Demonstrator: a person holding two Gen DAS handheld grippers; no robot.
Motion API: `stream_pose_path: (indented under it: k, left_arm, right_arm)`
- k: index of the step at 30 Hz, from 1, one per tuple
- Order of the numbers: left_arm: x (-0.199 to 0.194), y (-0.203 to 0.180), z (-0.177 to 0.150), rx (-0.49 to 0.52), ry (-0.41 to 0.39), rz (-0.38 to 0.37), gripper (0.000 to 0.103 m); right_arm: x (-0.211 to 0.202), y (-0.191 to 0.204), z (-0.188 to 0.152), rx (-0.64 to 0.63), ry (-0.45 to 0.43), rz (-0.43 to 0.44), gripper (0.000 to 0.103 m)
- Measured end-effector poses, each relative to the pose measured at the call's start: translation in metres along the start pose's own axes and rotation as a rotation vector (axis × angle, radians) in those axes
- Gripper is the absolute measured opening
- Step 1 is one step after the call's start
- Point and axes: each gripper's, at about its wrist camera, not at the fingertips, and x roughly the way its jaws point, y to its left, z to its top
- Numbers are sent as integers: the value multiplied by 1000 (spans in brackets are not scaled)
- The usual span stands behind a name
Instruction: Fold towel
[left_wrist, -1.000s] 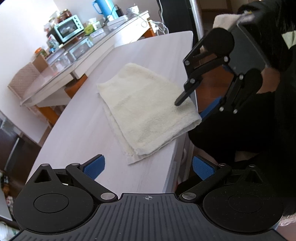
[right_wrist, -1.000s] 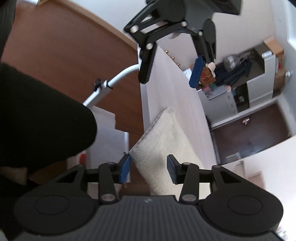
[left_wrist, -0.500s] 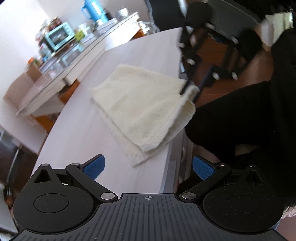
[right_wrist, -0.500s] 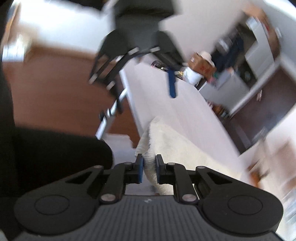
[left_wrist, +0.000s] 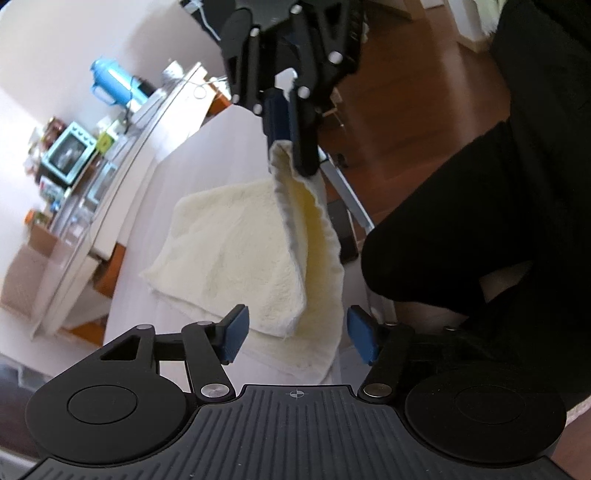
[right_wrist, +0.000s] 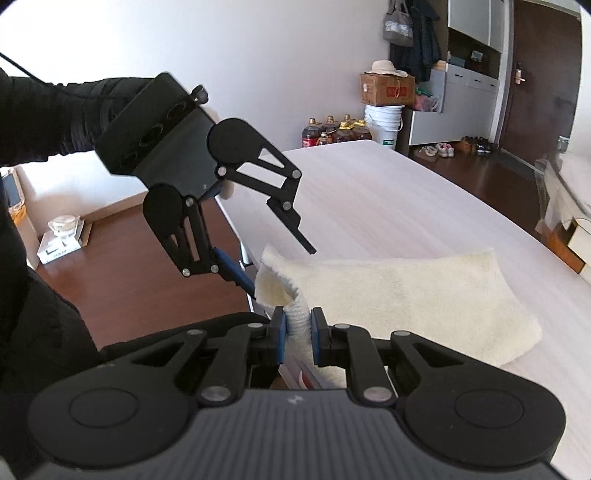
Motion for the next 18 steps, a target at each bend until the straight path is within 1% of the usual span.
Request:
stream_pose_path:
  k: [1, 2, 3, 4, 5, 7, 8, 9, 10, 12, 14, 16, 18]
  left_arm:
    - [1, 1, 2, 9, -3, -7, 60]
    - [2, 2, 3, 16, -5, -15, 50]
    - [2, 2, 4, 19, -5, -24, 31]
    - [3, 4, 7, 22, -4, -35, 21]
    - [4, 5, 9, 25, -5, -31, 9]
    - [7, 11, 14, -4, 7, -48, 7]
    - [7, 14, 15, -22, 11, -61, 7]
    - [8, 17, 16, -41, 14, -74, 7]
    - [10, 22, 16, -69, 19, -86, 7]
    - [12, 29, 17, -108, 23, -105, 7]
    - [15, 41, 16, -173, 25, -134, 7]
    - [16, 49, 15, -214, 20, -147, 7]
    - [17, 55, 15, -249, 18, -155, 7]
  right_arm:
    - [-3, -2, -1, 8, -4, 0, 15]
    - [-5, -3, -2, 18, -5, 3, 15]
    - [-7, -5, -3, 25, -8, 6, 15]
    - [-10, -7, -4, 36, -14, 9, 15]
    - [-10, -5, -5, 40, -17, 10, 15]
    - [-13, -2, -9, 37, -21, 2, 16]
    - [-14, -2, -11, 36, -25, -6, 18]
    - [-15, -1, -12, 35, -30, -16, 25]
    - [-17, 0, -14, 34, -35, -25, 27]
    - [-23, 7, -20, 19, -52, -59, 36]
    - [-26, 16, -24, -10, -55, -91, 37]
    - [-27, 30, -29, -55, -53, -142, 40]
    - [-27, 48, -35, -111, -54, -193, 40]
